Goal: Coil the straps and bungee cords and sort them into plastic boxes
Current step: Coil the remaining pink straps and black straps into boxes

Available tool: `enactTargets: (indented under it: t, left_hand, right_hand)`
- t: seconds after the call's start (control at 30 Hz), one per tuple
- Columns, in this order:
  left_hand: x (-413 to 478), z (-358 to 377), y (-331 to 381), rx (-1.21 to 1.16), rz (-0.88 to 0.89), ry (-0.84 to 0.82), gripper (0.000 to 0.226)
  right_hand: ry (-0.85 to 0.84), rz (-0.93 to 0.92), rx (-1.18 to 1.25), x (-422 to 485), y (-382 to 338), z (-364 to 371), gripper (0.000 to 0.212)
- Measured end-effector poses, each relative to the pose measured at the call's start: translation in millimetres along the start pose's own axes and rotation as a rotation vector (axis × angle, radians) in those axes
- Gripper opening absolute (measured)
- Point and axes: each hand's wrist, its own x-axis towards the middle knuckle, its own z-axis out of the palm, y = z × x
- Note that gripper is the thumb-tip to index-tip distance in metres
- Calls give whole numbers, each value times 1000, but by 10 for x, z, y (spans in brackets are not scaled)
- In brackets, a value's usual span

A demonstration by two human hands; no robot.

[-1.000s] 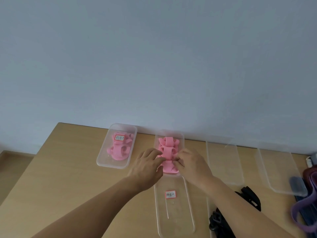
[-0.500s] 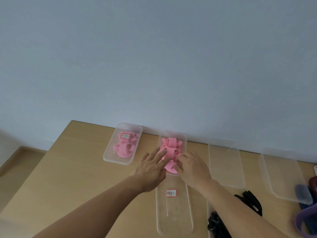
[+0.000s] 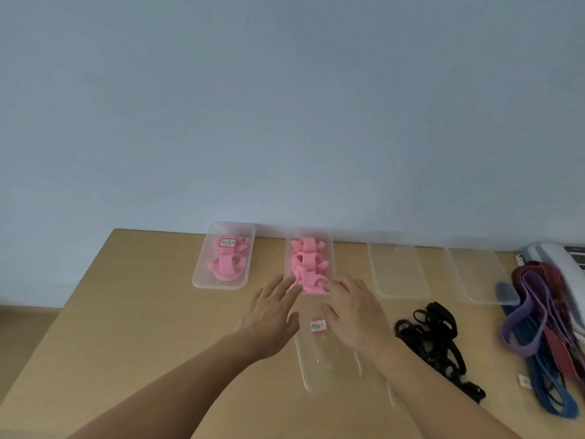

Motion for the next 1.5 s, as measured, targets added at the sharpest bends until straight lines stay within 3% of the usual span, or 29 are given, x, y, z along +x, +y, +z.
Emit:
enactTargets:
  t: [0.2, 0.33, 0.53, 0.7, 0.77, 0.9, 1.07, 1.17, 1.23, 1.3, 1.4, 1.5]
  left_hand:
    - [-375, 206, -114, 13, 39, -73, 55]
    - [-456, 245, -135, -52, 31, -113, 54]
    - [-509, 273, -129, -246, -37, -121, 52]
    - [-523, 288, -125, -359, -156, -154, 54]
    - [-541, 284, -131, -361, -168, -166, 55]
    - [-576, 250, -166, -375, -192, -172, 55]
    - [-507, 90, -188, -503, -245, -151, 52]
    - [-367, -25, -129, -573, -257, -113, 51]
    - [-245, -116, -92, -649, -279, -75, 47]
    - [-99, -214, -75, -683, -289, -10, 47]
    - [167, -378, -116, -704, -331, 109, 46]
    - [489, -488, -212, -740, -416, 173, 40]
  right_hand:
    - [-133, 300, -90, -449, -106, 301, 36]
    - [-228, 537, -147, -558, -204, 458, 72]
    - [-231, 684, -194, -612, -329, 599, 92]
    - [-269, 803, -31, -657, -358, 568, 95]
    - [-272, 810, 9, -711, -340, 553, 84]
    - [-197, 810, 327, -844, -282, 510, 29]
    - [-52, 738, 823, -871, -384, 278, 12]
    - [-53, 624, 1024, -777, -516, 69, 31]
    - [-9, 559, 1070, -622, -569, -74, 32]
    - [71, 515, 1052, -405, -550, -180, 11]
    - [129, 466, 868, 13, -396, -274, 34]
    - [180, 438, 680, 452, -229, -267, 31]
